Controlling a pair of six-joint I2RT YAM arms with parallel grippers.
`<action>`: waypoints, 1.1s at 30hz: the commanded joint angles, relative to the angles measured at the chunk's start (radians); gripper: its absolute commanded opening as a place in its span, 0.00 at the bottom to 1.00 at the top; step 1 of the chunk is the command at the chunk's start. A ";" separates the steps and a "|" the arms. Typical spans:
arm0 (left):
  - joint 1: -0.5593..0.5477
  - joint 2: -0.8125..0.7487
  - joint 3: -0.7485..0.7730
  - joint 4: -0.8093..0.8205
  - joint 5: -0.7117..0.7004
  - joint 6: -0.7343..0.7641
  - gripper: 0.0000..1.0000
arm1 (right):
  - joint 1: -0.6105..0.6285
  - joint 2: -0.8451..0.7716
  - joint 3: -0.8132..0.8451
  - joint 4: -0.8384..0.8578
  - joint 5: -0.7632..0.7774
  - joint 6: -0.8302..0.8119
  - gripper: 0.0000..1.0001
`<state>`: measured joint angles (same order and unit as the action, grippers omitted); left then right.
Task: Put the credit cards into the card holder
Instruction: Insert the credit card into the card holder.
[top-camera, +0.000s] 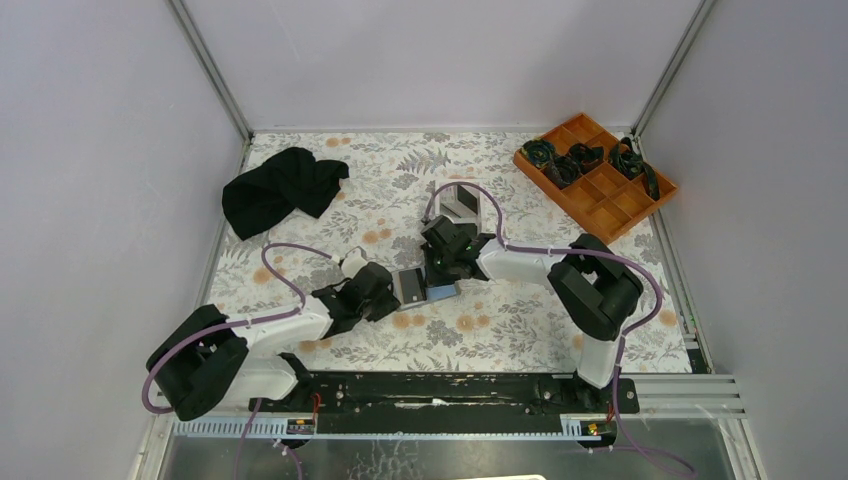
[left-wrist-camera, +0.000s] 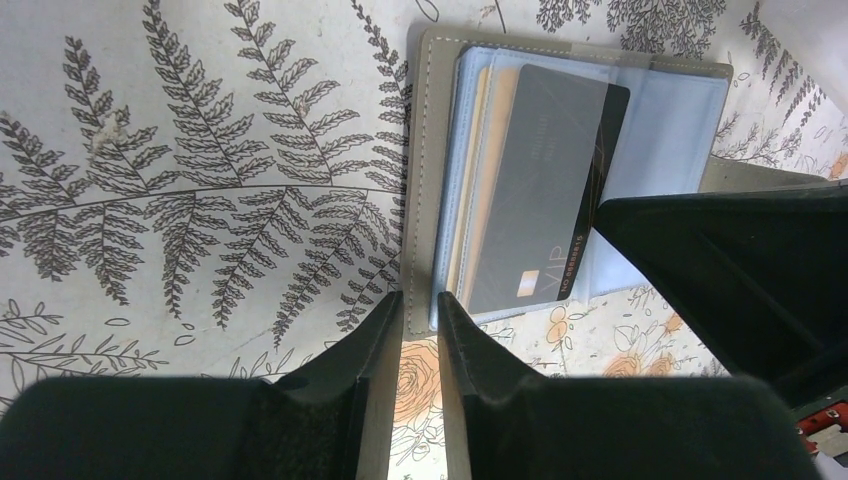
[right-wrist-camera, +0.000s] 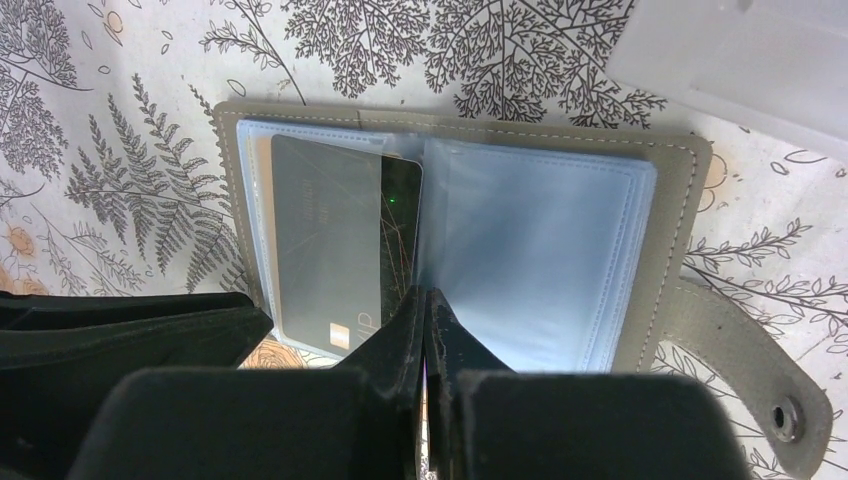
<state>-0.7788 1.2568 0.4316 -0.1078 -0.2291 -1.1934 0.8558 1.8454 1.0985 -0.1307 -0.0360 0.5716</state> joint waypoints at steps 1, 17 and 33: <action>0.022 0.026 -0.039 -0.073 -0.001 0.035 0.26 | 0.025 0.022 0.040 -0.011 0.013 -0.015 0.00; 0.064 0.055 -0.033 -0.050 0.021 0.069 0.26 | 0.025 0.063 0.107 -0.004 -0.053 -0.057 0.01; 0.099 -0.081 -0.006 -0.136 -0.018 0.065 0.46 | 0.027 0.081 0.100 -0.053 0.006 -0.063 0.04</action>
<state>-0.6907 1.2228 0.4347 -0.1345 -0.1864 -1.1458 0.8696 1.9205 1.1954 -0.1547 -0.0437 0.5095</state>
